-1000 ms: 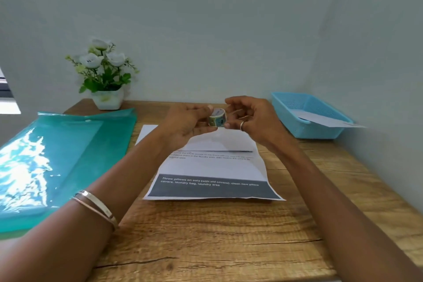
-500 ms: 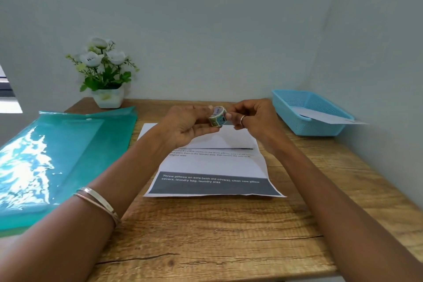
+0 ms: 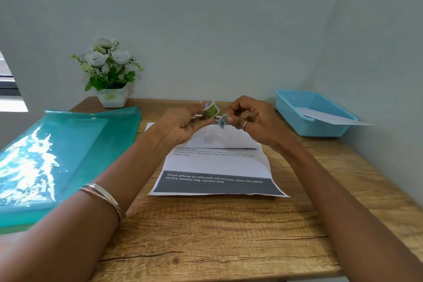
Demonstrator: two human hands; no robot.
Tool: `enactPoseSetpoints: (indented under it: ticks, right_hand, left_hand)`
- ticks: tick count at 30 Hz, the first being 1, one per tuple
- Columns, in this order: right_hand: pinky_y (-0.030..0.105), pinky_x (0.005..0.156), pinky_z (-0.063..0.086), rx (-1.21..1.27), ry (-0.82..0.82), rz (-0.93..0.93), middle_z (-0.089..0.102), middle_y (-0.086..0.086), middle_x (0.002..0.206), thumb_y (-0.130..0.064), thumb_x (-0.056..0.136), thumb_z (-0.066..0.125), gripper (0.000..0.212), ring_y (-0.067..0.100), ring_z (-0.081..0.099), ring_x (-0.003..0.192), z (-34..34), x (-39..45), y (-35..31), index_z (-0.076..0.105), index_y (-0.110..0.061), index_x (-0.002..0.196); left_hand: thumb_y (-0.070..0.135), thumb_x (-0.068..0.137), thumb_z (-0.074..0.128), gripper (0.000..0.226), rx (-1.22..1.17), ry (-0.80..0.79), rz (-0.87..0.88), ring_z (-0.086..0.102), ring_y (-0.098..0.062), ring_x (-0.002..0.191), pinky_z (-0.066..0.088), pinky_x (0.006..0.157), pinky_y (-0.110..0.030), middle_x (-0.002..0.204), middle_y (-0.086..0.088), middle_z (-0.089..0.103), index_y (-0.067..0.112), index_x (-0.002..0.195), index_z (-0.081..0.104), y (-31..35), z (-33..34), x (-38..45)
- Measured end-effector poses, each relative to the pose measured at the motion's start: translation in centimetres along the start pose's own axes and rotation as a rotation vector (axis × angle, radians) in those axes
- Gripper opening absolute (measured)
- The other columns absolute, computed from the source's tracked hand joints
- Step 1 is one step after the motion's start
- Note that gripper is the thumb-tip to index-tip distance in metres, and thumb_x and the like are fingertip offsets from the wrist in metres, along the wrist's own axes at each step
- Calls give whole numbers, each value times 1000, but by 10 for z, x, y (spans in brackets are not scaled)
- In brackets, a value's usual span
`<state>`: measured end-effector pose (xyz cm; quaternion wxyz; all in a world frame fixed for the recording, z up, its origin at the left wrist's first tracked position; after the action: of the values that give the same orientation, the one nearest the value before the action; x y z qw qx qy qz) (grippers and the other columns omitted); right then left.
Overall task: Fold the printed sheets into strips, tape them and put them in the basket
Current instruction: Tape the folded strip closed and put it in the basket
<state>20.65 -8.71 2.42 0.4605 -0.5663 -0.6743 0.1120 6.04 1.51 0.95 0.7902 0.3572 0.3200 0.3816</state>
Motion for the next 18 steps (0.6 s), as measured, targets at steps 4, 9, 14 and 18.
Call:
enactPoseSetpoints:
  ticks: [4, 9, 14, 18]
  right_hand:
    - [34, 81, 52, 316, 98, 22, 65, 0, 95, 3, 84, 65, 28, 11, 61, 88, -10, 4, 2, 55, -20, 95]
    - [35, 83, 57, 318, 72, 34, 69, 10, 110, 13, 77, 68, 55, 22, 69, 99, -11, 2, 2, 40, -25, 107]
    - [20, 86, 49, 8, 23, -12, 73, 0, 87, -4, 68, 83, 64, 8, 67, 93, -14, 1, 3, 40, -30, 108]
    - [15, 82, 42, -257, 18, 54, 71, -8, 80, -7, 67, 84, 64, 1, 63, 90, -42, -2, 9, 40, -30, 108]
  left_hand:
    - [6, 84, 65, 16, 10, 9, -10, 66, -34, 81, 60, 56, -37, 98, -25, 61, -7, 93, 59, 4, -5, 1]
    - [12, 85, 66, 25, 202, -103, 39, 71, -28, 78, 60, 61, -32, 98, -21, 68, -5, 103, 62, -2, 6, -5]
    - [19, 83, 68, 33, 329, -152, 70, 72, -31, 81, 61, 67, -32, 98, -27, 68, -7, 102, 61, -9, 10, -8]
    - [22, 84, 68, 28, 490, -89, 201, 71, -29, 73, 61, 66, -30, 92, -26, 68, -3, 96, 63, -7, 7, -6]
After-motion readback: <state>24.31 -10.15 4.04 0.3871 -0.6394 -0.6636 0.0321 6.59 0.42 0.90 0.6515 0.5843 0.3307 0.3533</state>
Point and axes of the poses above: each hand's wrist, its own x-axis towards the middle knuckle, its own z-axis out of the palm, y = z × x, the point moved 2 cm from there along x, towards the middle knuckle
